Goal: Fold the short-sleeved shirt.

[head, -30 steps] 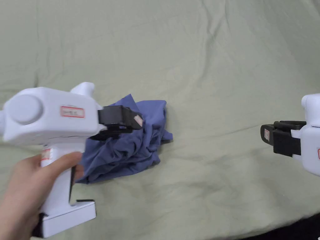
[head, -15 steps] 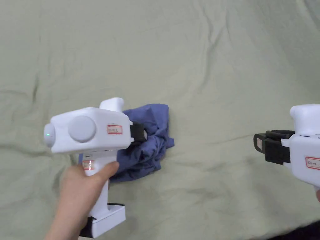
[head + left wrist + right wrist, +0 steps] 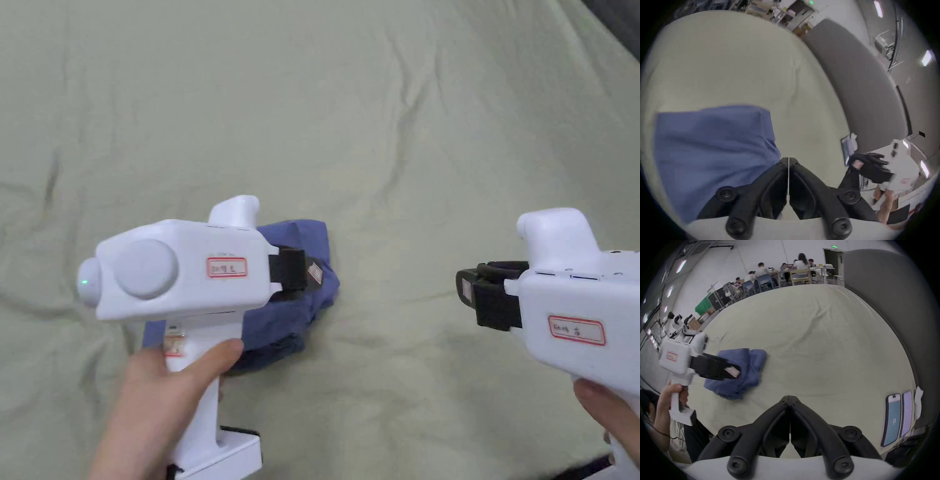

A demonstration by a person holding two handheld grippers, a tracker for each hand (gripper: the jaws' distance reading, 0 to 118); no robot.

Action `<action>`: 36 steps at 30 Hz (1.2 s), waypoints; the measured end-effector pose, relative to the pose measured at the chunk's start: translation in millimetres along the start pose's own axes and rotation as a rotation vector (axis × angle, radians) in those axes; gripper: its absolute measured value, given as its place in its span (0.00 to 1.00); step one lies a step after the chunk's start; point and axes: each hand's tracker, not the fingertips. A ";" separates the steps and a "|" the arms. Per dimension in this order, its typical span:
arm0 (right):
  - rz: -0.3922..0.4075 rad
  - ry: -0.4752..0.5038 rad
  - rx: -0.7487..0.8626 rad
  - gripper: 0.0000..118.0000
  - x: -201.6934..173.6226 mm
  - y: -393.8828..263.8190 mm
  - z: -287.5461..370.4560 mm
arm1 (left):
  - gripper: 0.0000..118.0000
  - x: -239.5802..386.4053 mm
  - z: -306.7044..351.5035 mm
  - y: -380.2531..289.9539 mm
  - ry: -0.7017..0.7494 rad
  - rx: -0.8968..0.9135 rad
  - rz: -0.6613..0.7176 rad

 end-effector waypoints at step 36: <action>0.244 0.224 -0.147 0.02 -126.7 43.2 -159.1 | 0.26 -151.1 52.5 -7.4 -0.034 -0.010 0.264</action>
